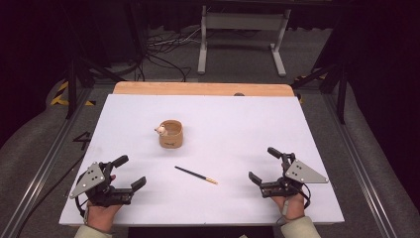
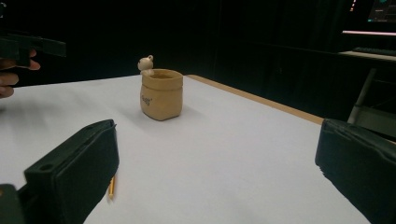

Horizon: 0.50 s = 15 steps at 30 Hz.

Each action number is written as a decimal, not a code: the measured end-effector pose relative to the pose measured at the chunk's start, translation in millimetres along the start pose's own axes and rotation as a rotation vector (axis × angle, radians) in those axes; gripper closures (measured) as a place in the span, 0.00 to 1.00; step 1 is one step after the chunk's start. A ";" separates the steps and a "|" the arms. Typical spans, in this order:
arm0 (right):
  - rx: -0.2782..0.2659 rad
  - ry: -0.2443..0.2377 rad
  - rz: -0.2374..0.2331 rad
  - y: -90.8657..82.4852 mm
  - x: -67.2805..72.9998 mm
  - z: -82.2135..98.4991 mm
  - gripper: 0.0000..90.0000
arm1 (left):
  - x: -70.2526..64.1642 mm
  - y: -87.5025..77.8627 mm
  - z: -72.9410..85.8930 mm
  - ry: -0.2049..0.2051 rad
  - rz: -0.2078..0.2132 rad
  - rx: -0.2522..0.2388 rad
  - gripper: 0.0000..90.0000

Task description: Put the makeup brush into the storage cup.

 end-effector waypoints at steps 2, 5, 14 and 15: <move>0.008 0.009 -0.002 0.7 0.9 -0.1 0.00 | 0.0 0.6 0.2 0.001 0.001 0.002 0.04; 0.005 0.011 -0.002 0.0 1.5 -0.7 0.00 | -0.8 1.4 -1.3 0.006 -0.001 -0.001 0.03; 0.001 0.034 0.016 -5.6 -5.5 1.6 0.00 | 1.1 18.7 -13.3 -0.004 0.047 0.014 0.03; 0.002 0.040 0.020 -6.3 -6.4 2.4 0.00 | 1.1 21.6 -15.2 0.001 0.052 0.013 0.03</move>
Point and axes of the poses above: each handheld gripper's, and its own axes: y roughly forward along the jaws, z roughly out of its underside, x roughly to its left, the point moved 2 cm from there along y, roughly forward along the jaws, and after that the axes turned 12 degrees about y, right-handed, at the moved point
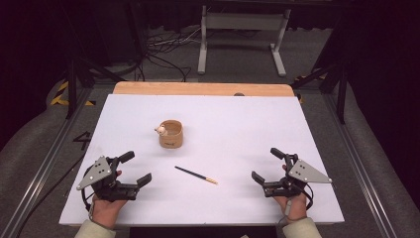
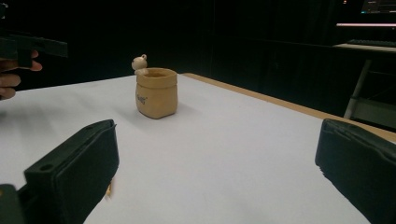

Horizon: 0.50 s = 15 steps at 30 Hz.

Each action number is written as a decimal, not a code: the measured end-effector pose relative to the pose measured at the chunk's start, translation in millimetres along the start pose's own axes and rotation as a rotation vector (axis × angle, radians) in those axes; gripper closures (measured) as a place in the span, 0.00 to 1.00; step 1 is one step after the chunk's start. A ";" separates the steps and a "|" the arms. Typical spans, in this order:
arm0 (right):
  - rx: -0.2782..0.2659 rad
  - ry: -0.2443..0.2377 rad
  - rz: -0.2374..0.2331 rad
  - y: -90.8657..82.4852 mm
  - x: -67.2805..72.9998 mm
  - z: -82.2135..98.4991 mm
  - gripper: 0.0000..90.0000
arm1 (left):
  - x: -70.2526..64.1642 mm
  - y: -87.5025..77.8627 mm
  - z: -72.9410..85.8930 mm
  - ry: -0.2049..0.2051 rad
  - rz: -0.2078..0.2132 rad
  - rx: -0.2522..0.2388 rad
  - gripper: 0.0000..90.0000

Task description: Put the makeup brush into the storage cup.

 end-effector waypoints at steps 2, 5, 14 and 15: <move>0.006 0.007 0.004 -1.2 -0.9 1.1 0.00 | -0.3 4.8 -3.4 0.007 0.015 0.005 0.03; 0.006 0.009 0.011 -3.3 -2.3 2.5 0.00 | -0.9 13.2 -9.3 0.010 0.034 0.002 0.03; -0.005 0.045 0.032 -15.4 -9.0 5.6 0.00 | -5.8 46.5 -27.7 0.020 0.111 -0.015 0.02; -0.008 0.049 0.030 -16.0 -9.3 5.8 0.00 | -6.6 49.2 -29.1 0.020 0.119 -0.012 0.02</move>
Point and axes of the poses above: each handheld gripper's, and its own axes: y roughly forward along the jaws, z roughly out of its underside, x roughly to its left, the point moved 2 cm from there along y, roughly forward along the jaws, and after that the axes turned 12 degrees about y, right-handed, at the moved point
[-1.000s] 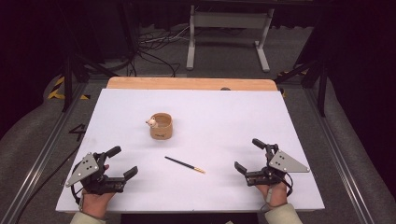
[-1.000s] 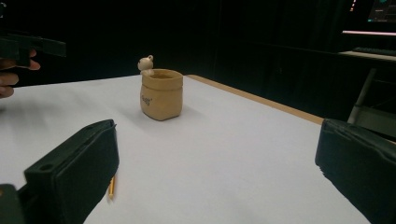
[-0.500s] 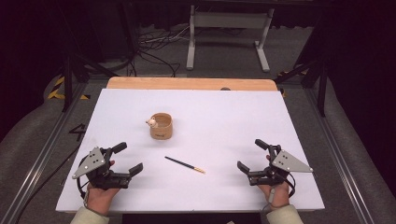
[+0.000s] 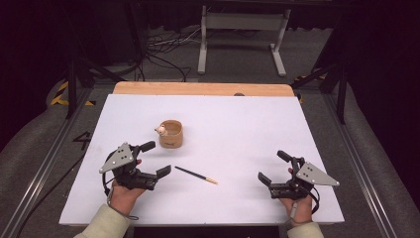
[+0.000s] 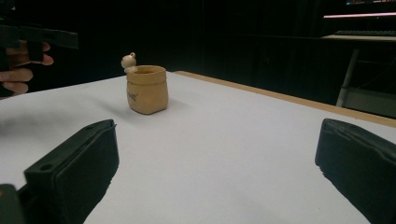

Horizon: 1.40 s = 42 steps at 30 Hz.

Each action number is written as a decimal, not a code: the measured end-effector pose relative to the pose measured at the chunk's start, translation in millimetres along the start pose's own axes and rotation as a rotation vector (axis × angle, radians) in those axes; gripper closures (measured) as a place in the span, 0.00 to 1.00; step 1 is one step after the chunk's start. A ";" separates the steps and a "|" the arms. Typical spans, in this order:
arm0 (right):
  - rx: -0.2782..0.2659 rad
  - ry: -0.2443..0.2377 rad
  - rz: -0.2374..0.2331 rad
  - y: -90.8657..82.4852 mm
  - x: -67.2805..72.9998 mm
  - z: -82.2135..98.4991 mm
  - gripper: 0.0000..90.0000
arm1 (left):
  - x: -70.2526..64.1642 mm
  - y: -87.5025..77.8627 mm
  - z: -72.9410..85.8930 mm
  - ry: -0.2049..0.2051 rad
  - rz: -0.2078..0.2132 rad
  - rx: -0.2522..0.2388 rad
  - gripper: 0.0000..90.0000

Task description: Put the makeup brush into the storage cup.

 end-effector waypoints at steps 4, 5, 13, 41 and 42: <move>0.000 0.001 0.001 -2.2 -1.1 0.5 0.00 | -0.2 9.4 -4.0 0.009 0.022 0.004 0.02; 0.001 0.003 -0.001 -2.3 -1.1 0.6 0.00 | -0.3 10.9 -4.6 0.005 0.027 0.003 0.02; 0.005 0.005 -0.011 -3.2 -1.1 0.1 0.00 | -1.7 26.8 -14.0 0.029 0.084 0.052 0.02; 0.027 0.027 0.021 -5.7 -7.8 -1.1 0.01 | -8.9 75.6 -49.1 0.259 0.215 0.510 0.03; 0.027 0.026 0.019 -5.8 -7.9 -1.1 0.01 | -9.3 77.5 -50.0 0.264 0.219 0.527 0.03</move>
Point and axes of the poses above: each handheld gripper's, and its own axes: y roughly forward along the jaws, z roughly out of its underside, x roughly to its left, the point moved 2 cm from there along y, roughly forward along the jaws, and after that the axes turned 12 degrees about y, right-handed, at the moved point
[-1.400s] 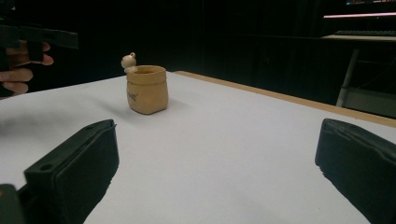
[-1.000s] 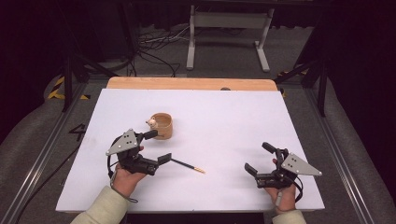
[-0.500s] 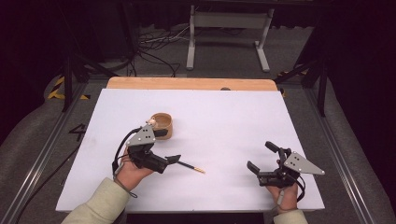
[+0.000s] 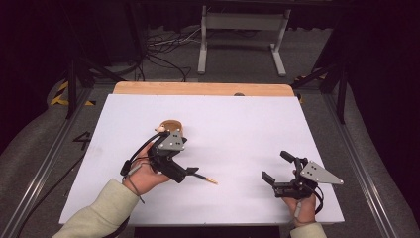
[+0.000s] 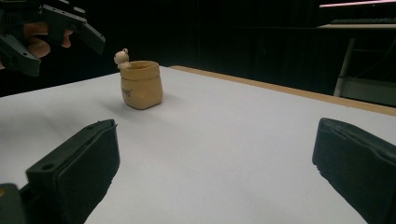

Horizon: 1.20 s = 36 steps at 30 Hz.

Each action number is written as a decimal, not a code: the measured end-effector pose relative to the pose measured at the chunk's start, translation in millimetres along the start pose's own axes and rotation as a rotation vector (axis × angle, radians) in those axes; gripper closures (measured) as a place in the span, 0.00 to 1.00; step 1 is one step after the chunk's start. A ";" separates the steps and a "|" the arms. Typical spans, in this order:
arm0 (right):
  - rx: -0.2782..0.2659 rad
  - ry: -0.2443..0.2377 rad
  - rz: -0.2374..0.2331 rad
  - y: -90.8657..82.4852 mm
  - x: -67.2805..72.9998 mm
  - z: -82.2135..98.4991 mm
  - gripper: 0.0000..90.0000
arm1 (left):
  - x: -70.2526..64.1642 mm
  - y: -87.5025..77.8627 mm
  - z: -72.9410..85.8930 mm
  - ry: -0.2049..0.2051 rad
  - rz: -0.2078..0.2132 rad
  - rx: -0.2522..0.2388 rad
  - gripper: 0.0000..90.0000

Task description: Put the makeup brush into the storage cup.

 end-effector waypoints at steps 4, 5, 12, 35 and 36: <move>0.003 0.006 -0.005 0.0 -0.2 0.4 0.01 | 1.2 2.8 -4.4 0.007 0.024 0.048 0.03; 0.004 0.006 -0.006 0.0 -0.1 0.5 0.01 | 1.7 3.6 -5.2 0.011 0.030 0.060 0.04; 0.008 0.014 -0.010 0.2 -0.7 1.1 0.01 | 4.4 9.3 -9.5 0.003 0.069 0.165 0.04; 0.020 0.035 -0.014 0.3 -3.0 3.0 0.02 | 9.5 33.8 -9.1 0.029 0.187 0.334 0.12; 0.020 0.035 -0.014 0.3 -3.0 3.0 0.02 | 8.8 34.9 -8.9 0.026 0.186 0.335 0.12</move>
Point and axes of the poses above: each handheld gripper's, and its own axes: y roughly forward along the jaws, z roughly out of its underside, x roughly to its left, the point moved 2 cm from there along y, roughly forward along the jaws, and after that the axes turned 12 degrees about y, right-handed, at the moved point
